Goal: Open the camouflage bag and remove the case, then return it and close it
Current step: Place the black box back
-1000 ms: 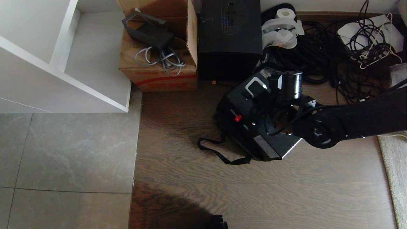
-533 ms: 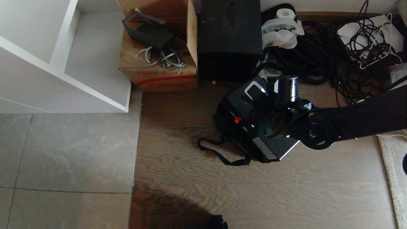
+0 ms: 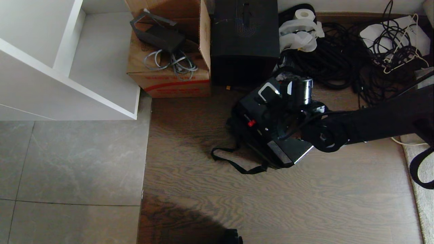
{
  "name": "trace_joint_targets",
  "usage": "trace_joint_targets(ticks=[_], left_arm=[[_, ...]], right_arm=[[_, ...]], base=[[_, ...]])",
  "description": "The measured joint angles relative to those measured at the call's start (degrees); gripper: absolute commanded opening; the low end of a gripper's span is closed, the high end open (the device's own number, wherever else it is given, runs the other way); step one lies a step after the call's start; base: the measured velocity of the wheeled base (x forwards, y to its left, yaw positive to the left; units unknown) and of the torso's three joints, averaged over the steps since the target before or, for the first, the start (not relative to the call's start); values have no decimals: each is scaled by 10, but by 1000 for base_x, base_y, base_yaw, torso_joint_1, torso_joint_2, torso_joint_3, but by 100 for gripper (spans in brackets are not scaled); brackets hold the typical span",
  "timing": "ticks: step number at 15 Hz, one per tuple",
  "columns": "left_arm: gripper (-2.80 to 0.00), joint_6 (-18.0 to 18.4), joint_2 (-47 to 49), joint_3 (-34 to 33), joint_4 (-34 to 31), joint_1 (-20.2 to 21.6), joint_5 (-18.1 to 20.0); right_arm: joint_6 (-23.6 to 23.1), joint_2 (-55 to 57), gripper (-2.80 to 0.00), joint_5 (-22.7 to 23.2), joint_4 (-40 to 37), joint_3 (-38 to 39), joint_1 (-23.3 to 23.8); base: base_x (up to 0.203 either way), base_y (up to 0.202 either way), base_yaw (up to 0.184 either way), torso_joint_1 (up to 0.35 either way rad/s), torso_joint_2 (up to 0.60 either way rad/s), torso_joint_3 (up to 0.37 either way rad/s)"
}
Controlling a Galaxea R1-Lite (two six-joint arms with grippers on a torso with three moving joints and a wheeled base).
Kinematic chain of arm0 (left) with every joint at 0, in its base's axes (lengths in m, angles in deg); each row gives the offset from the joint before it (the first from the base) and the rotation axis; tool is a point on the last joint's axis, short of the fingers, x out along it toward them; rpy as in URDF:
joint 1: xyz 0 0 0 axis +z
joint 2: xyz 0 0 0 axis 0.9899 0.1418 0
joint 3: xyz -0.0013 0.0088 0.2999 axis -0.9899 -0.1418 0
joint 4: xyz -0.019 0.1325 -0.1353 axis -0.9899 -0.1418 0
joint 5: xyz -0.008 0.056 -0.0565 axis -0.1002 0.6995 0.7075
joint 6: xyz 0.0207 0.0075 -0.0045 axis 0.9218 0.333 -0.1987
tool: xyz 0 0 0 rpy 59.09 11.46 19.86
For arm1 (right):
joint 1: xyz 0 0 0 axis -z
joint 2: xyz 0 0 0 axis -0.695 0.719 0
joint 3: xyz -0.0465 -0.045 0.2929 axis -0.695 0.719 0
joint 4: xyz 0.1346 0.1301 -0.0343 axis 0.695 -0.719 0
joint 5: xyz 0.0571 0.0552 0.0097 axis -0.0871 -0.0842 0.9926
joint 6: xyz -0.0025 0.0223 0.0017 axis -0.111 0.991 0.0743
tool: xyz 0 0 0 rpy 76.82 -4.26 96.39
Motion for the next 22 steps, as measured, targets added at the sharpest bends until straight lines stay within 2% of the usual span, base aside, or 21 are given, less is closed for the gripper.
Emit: trace_joint_targets(ticks=[7, 10, 14, 17, 18, 22], left_arm=[[-280, 0, 0, 0, 0, 0, 0], [-280, 0, 0, 0, 0, 0, 0], [-280, 0, 0, 0, 0, 0, 0], [-280, 1, 0, 0, 0, 0, 0], [-280, 0, 0, 0, 0, 0, 0], [-280, 0, 0, 0, 0, 0, 0]], right_arm=[[4, 41, -280, 18, 0, -7, 4], [2, 63, -280, 19, 24, -14, 8], [-11, 101, -280, 56, 56, -23, 11], [-8, 120, -280, 60, 56, -21, 11], [-4, 124, 0, 59, 57, -20, 10], [10, 127, 0, 63, 56, -5, 2]], base=[[0, 0, 0, 0, 0, 0], [0, 0, 0, 0, 0, 0], [0, 0, 0, 0, 0, 0], [0, 0, 0, 0, 0, 0], [0, 0, 0, 0, 0, 0], [0, 0, 0, 0, 0, 0]])
